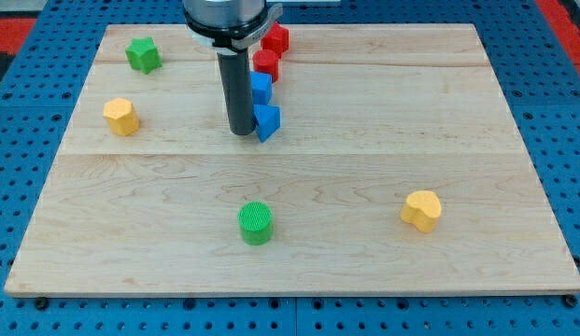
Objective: Place the blue cube to the top of the blue triangle
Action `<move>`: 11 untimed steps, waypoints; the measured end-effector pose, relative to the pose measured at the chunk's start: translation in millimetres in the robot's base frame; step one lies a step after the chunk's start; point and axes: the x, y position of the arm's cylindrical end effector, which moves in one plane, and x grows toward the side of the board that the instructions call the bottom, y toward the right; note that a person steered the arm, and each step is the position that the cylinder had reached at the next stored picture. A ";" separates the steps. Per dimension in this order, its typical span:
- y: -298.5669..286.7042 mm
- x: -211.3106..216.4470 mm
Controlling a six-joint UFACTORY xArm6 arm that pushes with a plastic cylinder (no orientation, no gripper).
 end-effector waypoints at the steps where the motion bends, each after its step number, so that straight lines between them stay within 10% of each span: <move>1: -15.1 -0.8; 4: -95.3 -58.2; 11: 1.6 -73.8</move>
